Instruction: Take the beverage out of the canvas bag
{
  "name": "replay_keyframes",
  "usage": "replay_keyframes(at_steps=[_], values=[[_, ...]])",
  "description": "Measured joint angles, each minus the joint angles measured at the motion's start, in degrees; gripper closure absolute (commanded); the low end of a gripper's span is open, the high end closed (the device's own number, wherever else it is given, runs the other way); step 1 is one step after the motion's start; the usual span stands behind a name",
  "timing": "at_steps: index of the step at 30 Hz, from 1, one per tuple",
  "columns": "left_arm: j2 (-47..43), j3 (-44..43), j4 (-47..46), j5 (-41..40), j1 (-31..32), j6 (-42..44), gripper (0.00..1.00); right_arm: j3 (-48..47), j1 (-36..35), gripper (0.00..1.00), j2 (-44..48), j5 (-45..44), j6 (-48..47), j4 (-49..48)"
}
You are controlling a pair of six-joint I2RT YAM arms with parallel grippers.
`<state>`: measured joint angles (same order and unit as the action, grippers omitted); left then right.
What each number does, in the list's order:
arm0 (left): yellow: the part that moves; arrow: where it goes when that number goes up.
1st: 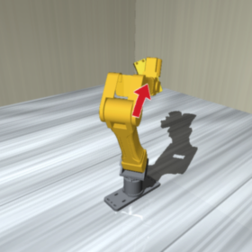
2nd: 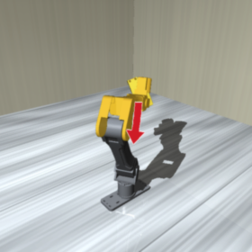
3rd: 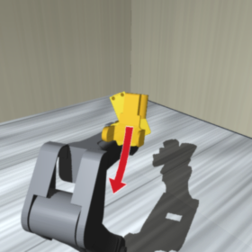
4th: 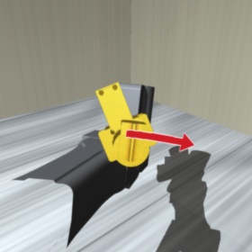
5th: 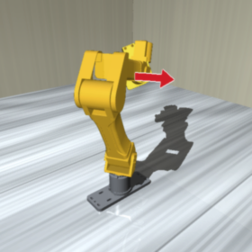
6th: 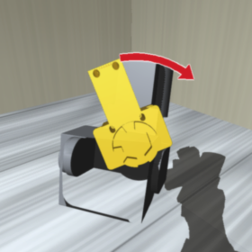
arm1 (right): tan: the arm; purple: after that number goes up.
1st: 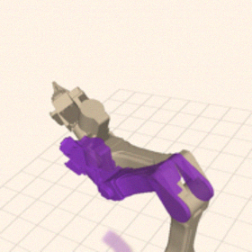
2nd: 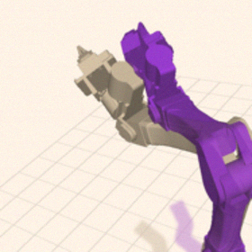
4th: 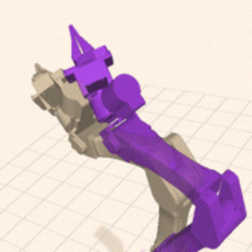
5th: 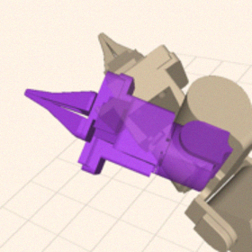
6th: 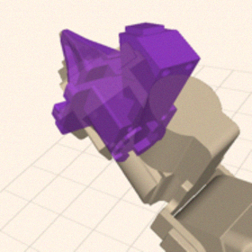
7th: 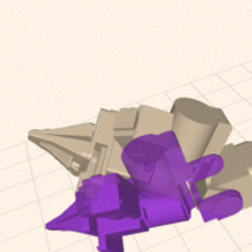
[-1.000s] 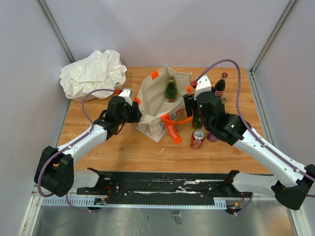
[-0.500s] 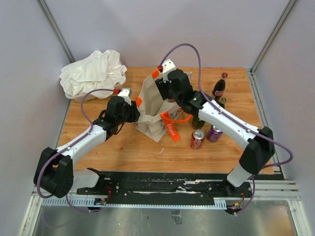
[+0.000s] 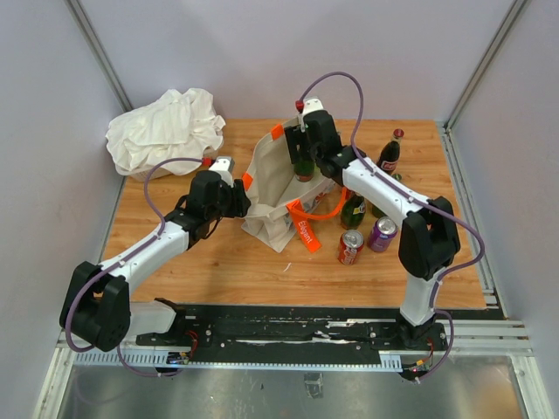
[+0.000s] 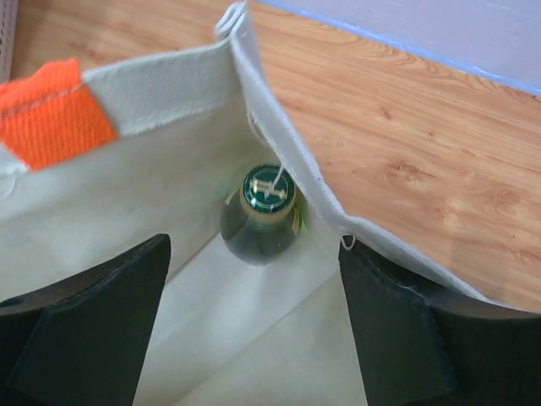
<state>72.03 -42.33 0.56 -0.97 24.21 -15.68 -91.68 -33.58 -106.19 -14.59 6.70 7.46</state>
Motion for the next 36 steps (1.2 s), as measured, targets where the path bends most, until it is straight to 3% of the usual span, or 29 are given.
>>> replay_keyframes(at_steps=[12,23,27,32,36], values=[[0.2,-0.3,0.2,0.2,0.0,0.3,0.47,-8.6,1.4,0.25,-8.4,1.5,2.3,-0.2],[0.2,-0.4,0.5,0.2,0.0,0.2,0.48,-9.2,2.6,0.37,-11.4,2.5,4.2,-0.1],[0.2,-0.4,0.5,0.1,0.0,0.2,0.5,-9.2,3.3,0.56,-12.0,2.7,4.8,-0.6],[0.6,-0.4,0.2,0.0,0.0,0.2,0.57,-9.7,3.8,0.98,-13.3,2.4,4.9,-1.1],[0.7,-0.4,0.0,-0.6,0.0,0.1,0.63,-9.9,3.8,0.99,-13.5,3.2,3.9,-1.2]])
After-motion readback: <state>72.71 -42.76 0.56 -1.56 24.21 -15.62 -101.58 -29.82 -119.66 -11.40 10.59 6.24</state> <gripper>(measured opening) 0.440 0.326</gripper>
